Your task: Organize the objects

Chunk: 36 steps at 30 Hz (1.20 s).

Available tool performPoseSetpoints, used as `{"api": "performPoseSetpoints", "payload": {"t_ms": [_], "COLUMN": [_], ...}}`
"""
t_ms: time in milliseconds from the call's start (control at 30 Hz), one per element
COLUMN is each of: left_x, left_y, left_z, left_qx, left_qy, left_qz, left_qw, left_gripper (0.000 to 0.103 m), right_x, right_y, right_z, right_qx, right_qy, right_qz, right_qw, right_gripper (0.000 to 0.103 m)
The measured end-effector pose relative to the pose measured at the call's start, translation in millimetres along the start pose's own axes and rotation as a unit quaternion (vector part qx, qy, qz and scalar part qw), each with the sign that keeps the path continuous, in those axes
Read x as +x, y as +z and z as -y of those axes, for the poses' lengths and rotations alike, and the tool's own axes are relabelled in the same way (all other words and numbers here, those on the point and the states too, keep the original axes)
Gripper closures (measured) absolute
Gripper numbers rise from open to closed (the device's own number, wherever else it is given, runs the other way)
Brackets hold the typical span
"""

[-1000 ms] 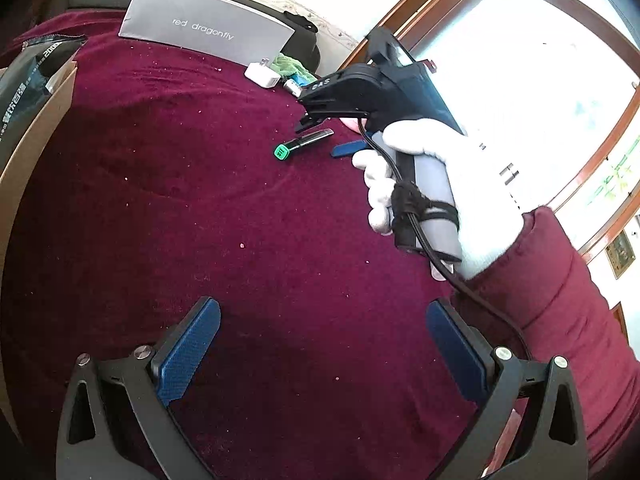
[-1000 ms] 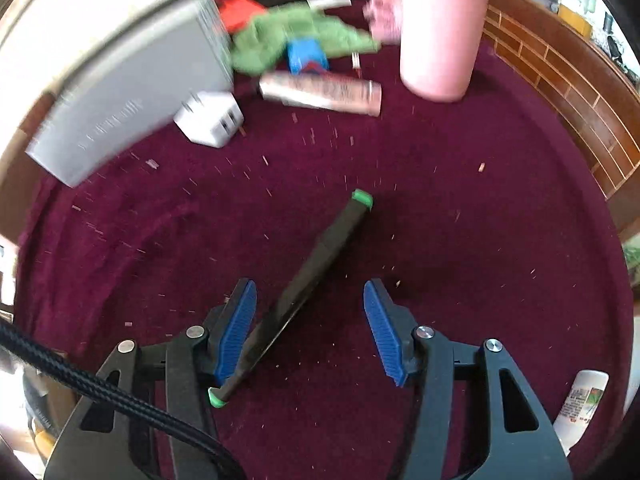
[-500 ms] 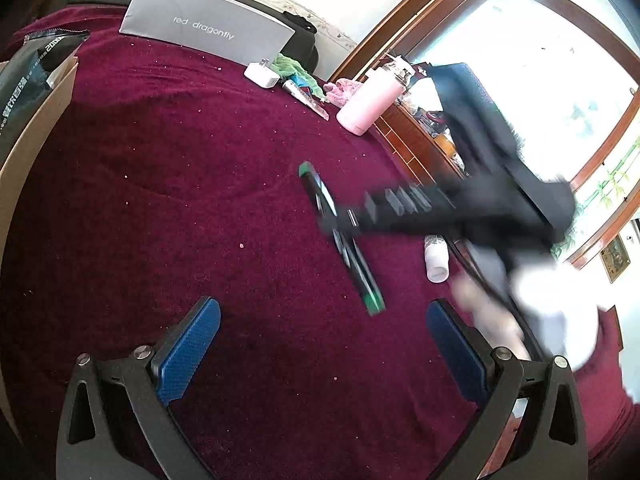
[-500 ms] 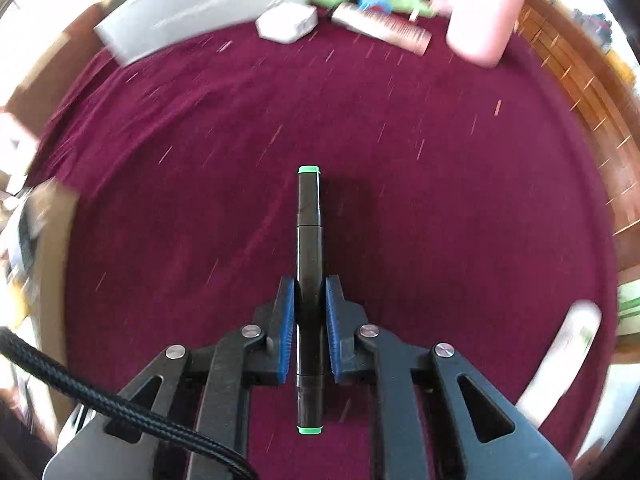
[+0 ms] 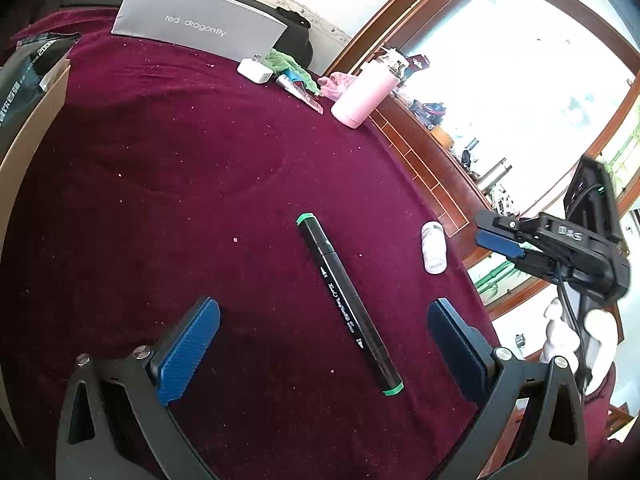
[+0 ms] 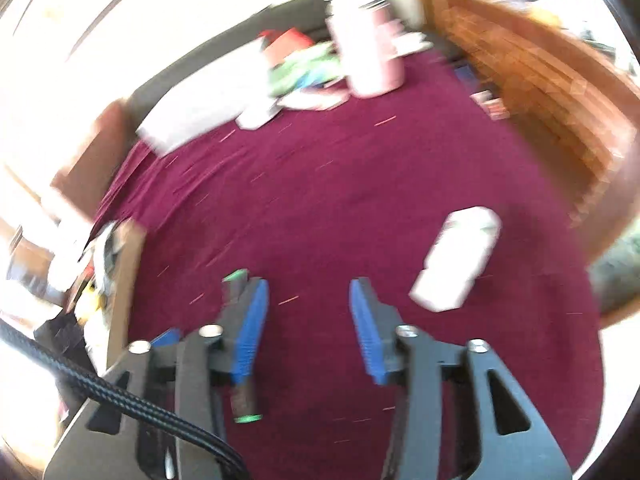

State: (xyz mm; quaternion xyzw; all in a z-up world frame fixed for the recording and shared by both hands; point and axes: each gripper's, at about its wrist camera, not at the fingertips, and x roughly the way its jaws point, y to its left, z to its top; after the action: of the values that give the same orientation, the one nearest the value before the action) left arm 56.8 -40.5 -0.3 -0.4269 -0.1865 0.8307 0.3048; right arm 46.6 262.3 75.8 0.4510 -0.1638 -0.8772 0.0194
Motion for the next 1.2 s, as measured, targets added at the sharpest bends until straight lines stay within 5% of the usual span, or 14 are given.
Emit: {"api": "performPoseSetpoints", "payload": {"t_ms": [233,500,633,800,967,1067,1133,1200], "left_x": [8,9,16,21,57,79,79,75], "left_y": [5,3,1,7,8,-2,-4,-3], "left_z": [3,15,25,30,57,79,85,89], "left_qx": [0.021,0.060,0.087,0.016,0.074,0.166,0.179,0.189], "left_qy": [0.029,0.079,0.117,0.110,0.208,0.274,0.253,0.240], "left_qz": [-0.007,-0.022,-0.046,-0.050,-0.064,-0.069,-0.070,-0.078], "left_qw": [0.9993,0.9948,0.9882,0.9925,0.9733,0.9449,0.9482,0.9489], "left_gripper": [0.002,0.002,0.002,0.002,0.003,0.019,0.044,0.089], "right_x": [30,55,64,61,59,58,59,60], "right_y": [10,12,9,-1,-12,-16,-15,-15], "right_z": [56,57,56,60,65,64,63,65], "right_qx": [0.056,0.058,0.052,0.066,0.067,0.063,0.063,0.065], "right_qy": [-0.048,-0.068,-0.066,-0.028,-0.007,-0.003,0.001,0.006], "right_qz": [-0.013,0.002,-0.002,0.004,0.021,0.032,0.036,0.039], "right_qw": [0.997,0.996,0.996,0.997,0.998,0.998,0.997,0.997], "right_gripper": [0.056,0.056,0.071,0.071,0.070,0.070,0.071,0.070]}}
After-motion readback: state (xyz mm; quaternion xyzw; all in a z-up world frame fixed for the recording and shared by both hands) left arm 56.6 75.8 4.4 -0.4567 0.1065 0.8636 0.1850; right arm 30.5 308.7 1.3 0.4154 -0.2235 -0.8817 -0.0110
